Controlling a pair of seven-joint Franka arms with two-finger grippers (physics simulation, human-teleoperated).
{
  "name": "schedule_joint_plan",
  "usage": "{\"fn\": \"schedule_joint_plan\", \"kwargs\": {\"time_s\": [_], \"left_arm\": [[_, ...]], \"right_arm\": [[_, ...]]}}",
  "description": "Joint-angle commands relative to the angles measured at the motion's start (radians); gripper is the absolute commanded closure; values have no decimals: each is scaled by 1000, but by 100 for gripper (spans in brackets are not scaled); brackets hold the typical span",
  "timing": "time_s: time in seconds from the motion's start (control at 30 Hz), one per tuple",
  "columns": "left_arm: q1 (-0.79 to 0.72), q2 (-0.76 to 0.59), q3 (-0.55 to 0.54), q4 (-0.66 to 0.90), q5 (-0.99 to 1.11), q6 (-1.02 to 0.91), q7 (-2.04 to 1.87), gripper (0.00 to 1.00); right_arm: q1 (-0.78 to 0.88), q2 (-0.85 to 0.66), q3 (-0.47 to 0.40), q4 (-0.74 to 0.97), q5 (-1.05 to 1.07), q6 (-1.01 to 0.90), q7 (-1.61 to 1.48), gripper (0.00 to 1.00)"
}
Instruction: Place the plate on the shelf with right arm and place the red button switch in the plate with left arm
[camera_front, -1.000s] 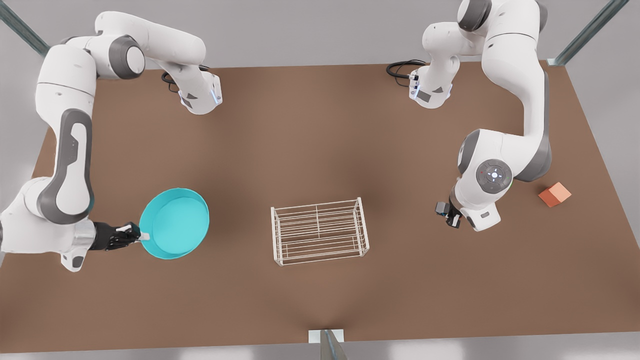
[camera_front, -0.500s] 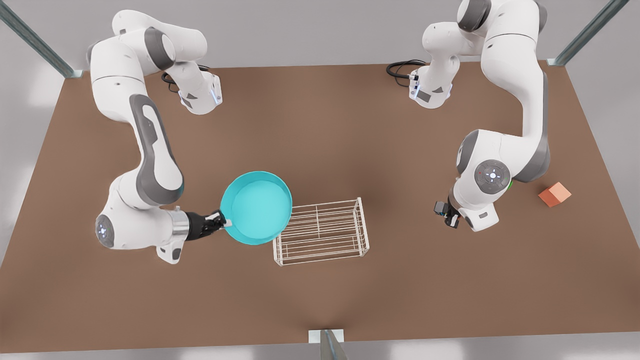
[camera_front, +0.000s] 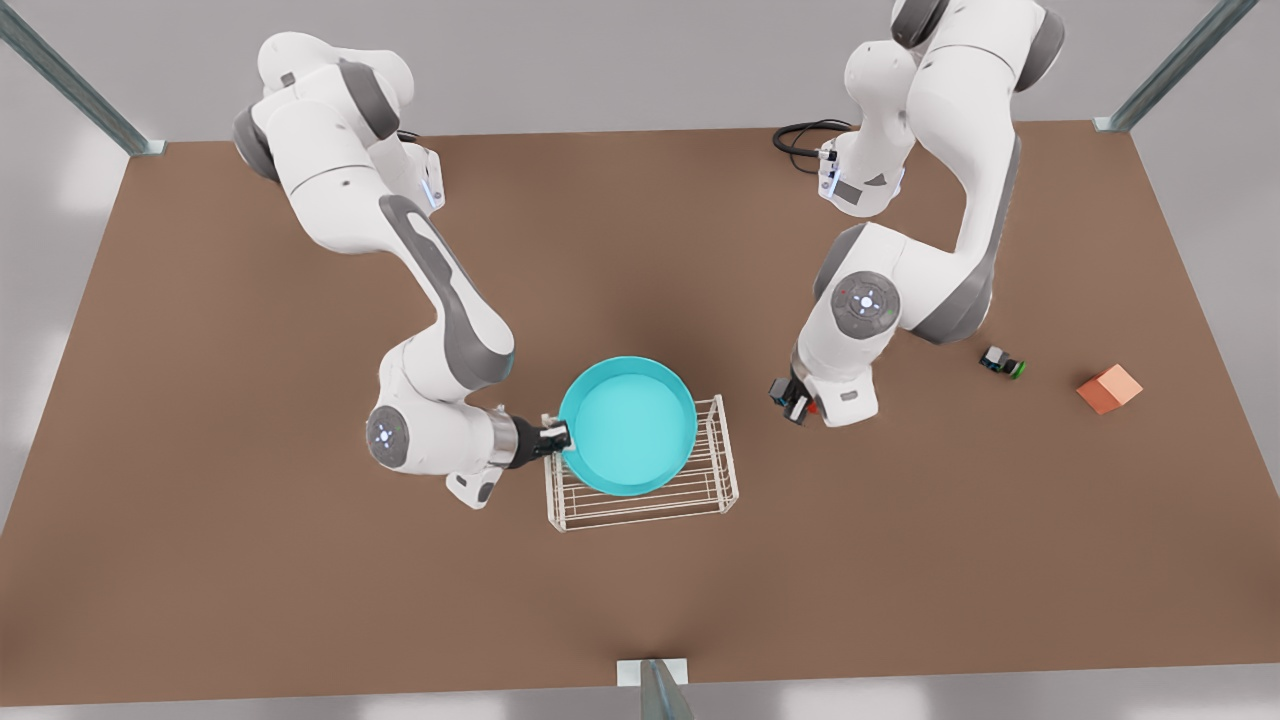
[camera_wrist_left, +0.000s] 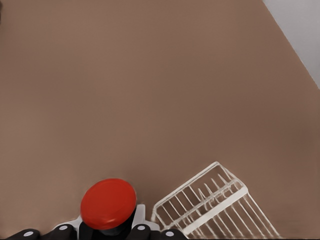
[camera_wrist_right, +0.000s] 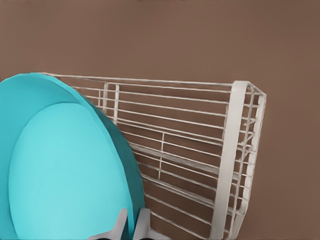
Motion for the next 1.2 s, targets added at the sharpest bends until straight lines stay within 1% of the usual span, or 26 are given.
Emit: {"fn": "schedule_joint_plan", "kwargs": {"time_s": [0.0, 0.03, 0.07, 0.1, 0.2, 0.27, 0.3, 0.37, 0.4, 0.43, 0.47, 0.5, 0.53, 0.57, 0.6, 0.63, 0.67, 0.77, 0.8, 0.83, 0.87, 0.9, 0.93, 0.97, 1.0, 1.17], "left_arm": [[-3, 6, -28, 1, -50, 107, -311, 55], [-3, 17, -53, 1, -56, 151, -353, 55], [-5, 23, -67, 1, -99, 194, -366, 55], [-5, 32, -85, 1, -123, 242, -375, 55], [-6, 100, -183, 0, -129, 484, -432, 55], [-26, 173, -208, 1, -128, 709, -462, 55], [-52, 210, -206, 0, -125, 814, -459, 55], [-52, 255, -202, 1, -116, 892, -449, 54], [-52, 290, -197, 35, -114, 901, -443, 49], [-52, 302, -195, 36, -74, 901, -424, 10], [-52, 302, -195, 36, -67, 901, -421, 0], [-52, 302, -195, 35, -38, 897, -415, 0], [-51, 302, -195, 35, -30, 889, -413, 0], [-49, 299, -195, 29, -1, 866, -358, 0], [-37, 273, -200, 42, 164, 536, -146, 0], [3, 249, -208, 203, 164, 81, 350, 0], [27, 220, -198, 254, 174, -114, 608, 0], [69, 166, -192, 259, 300, -392, 760, 0], [41, 111, -49, 248, 204, -410, 954, 0], [35, 63, 94, 242, 13, -413, 1132, 0], [72, -10, 243, 187, -148, -404, 1488, 0], [102, -18, 158, 171, -125, -190, 1506, 0], [172, -72, 113, 92, -151, -206, 1476, 0], [161, -191, 162, -108, -154, -107, 1590, 0], [158, -255, 171, -217, -149, -8, 1584, 0], [156, -216, 162, -163, -145, -10, 1572, 0]], "right_arm": [[3, 0, 0, -30, -9, 118, 289, 88], [3, 0, 2, -32, -6, 118, 286, 83], [3, 0, 2, -32, -5, 118, 283, 11], [-6, -3, 0, -35, -8, 115, 257, 0], [-172, -236, -4, -34, -14, -40, 207, 0], [-354, -400, -1, -27, -53, -373, 145, 0], [-420, -380, -3, -38, -247, -428, -50, 0], [-439, -326, -3, -58, -415, -426, -99, 0], [-437, -305, -1, -57, -482, -423, -102, 0], [-437, -297, 0, -57, -501, -425, -92, 0], [-373, -294, 2, -63, -621, -437, -38, 0], [-279, -282, 2, -78, -784, -488, 37, 0], [-284, -296, -1, -139, -752, -466, 82, 0], [-298, -366, 0, -295, -715, -349, 91, 0], [-301, -446, -1, -457, -712, -198, 132, 0], [-317, -446, -4, -455, -692, -198, 134, 0], [-345, -443, -4, -452, -664, -190, 125, 0], [-347, -438, -6, -451, -664, -186, 123, 0], [-347, -438, -6, -451, -664, -184, 123, 0], [-347, -437, -6, -451, -663, -184, 123, 0], [-348, -435, -6, -451, -663, -183, 123, 0], [-348, -434, -6, -451, -663, -183, 123, 0], [-354, -429, -6, -451, -663, -181, 123, 0], [-354, -428, -6, -446, -663, -181, 123, 0], [-354, -428, -6, -446, -663, -181, 123, 0], [-354, -420, -6, -445, -663, -183, 123, 0]]}}
